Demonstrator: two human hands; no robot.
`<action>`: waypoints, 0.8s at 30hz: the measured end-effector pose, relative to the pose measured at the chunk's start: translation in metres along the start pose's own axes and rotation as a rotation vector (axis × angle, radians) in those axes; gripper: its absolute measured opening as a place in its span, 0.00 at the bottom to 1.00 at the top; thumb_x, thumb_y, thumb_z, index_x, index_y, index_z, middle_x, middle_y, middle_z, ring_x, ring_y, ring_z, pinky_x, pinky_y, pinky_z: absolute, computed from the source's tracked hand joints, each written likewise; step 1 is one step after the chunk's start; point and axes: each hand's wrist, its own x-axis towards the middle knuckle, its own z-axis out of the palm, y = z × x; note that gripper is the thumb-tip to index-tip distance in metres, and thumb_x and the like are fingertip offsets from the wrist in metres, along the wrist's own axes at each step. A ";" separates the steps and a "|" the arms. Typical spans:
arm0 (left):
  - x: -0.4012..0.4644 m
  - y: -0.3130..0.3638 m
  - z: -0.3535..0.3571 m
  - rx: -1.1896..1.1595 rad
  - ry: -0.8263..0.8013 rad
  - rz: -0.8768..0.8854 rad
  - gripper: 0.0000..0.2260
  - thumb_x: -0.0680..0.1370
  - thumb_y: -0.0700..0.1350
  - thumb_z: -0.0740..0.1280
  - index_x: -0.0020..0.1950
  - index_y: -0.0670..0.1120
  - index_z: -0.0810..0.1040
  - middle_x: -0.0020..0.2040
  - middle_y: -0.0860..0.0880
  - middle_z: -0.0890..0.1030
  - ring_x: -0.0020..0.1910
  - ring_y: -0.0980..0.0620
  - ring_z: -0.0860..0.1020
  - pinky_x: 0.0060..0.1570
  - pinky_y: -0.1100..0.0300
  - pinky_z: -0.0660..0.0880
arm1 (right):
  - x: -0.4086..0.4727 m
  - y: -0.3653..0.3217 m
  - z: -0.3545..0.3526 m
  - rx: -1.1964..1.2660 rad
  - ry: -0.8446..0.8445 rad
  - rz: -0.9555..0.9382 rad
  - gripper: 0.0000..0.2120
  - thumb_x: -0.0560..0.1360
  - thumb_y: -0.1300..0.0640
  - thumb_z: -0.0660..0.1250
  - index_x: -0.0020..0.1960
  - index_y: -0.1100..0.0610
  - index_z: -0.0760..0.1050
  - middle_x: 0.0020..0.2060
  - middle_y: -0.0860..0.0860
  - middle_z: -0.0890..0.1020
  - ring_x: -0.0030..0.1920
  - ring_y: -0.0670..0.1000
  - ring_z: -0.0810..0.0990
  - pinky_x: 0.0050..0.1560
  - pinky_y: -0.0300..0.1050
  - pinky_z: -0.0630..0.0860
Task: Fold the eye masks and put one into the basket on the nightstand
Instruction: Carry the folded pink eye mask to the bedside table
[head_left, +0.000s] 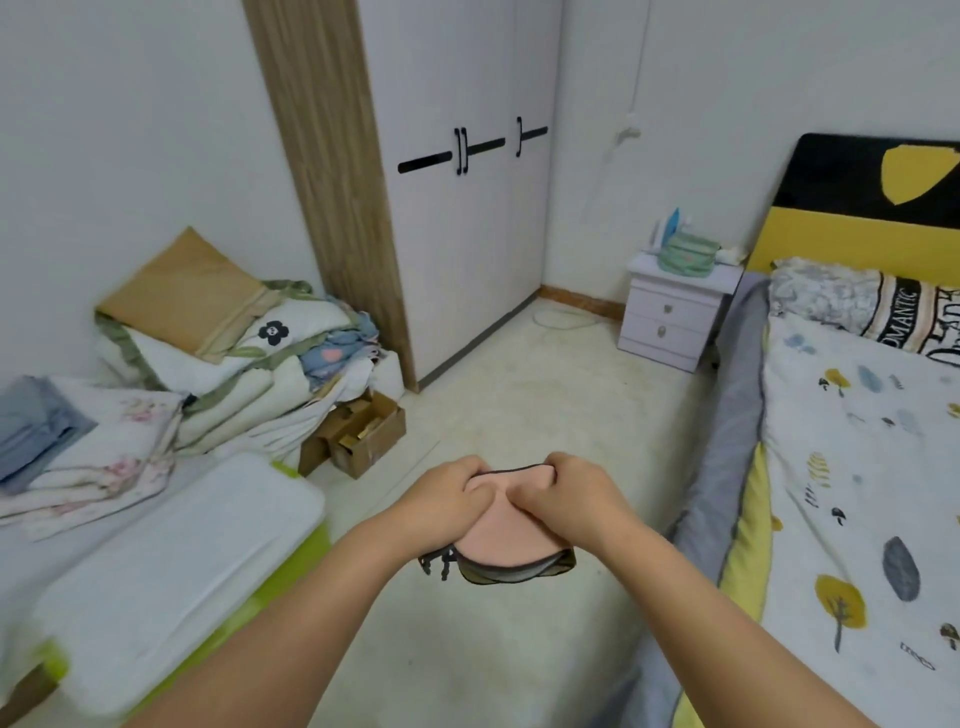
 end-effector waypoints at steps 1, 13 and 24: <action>0.012 -0.005 -0.005 0.004 0.002 -0.004 0.11 0.75 0.46 0.58 0.55 0.49 0.75 0.55 0.45 0.80 0.52 0.48 0.76 0.47 0.56 0.70 | 0.014 -0.005 0.002 -0.002 -0.004 -0.002 0.17 0.69 0.45 0.66 0.51 0.56 0.74 0.52 0.56 0.81 0.54 0.57 0.78 0.44 0.42 0.67; 0.198 -0.007 -0.073 0.076 -0.020 0.055 0.13 0.76 0.45 0.57 0.59 0.47 0.73 0.57 0.44 0.79 0.53 0.48 0.75 0.45 0.59 0.67 | 0.198 -0.043 -0.029 0.036 0.045 0.043 0.17 0.69 0.45 0.66 0.51 0.56 0.73 0.51 0.55 0.81 0.50 0.56 0.77 0.43 0.42 0.67; 0.362 -0.009 -0.118 0.061 -0.109 0.183 0.13 0.75 0.44 0.58 0.57 0.47 0.75 0.57 0.45 0.80 0.56 0.48 0.76 0.51 0.58 0.70 | 0.331 -0.072 -0.060 0.074 0.121 0.161 0.13 0.71 0.47 0.63 0.45 0.56 0.69 0.44 0.52 0.76 0.46 0.55 0.75 0.43 0.44 0.69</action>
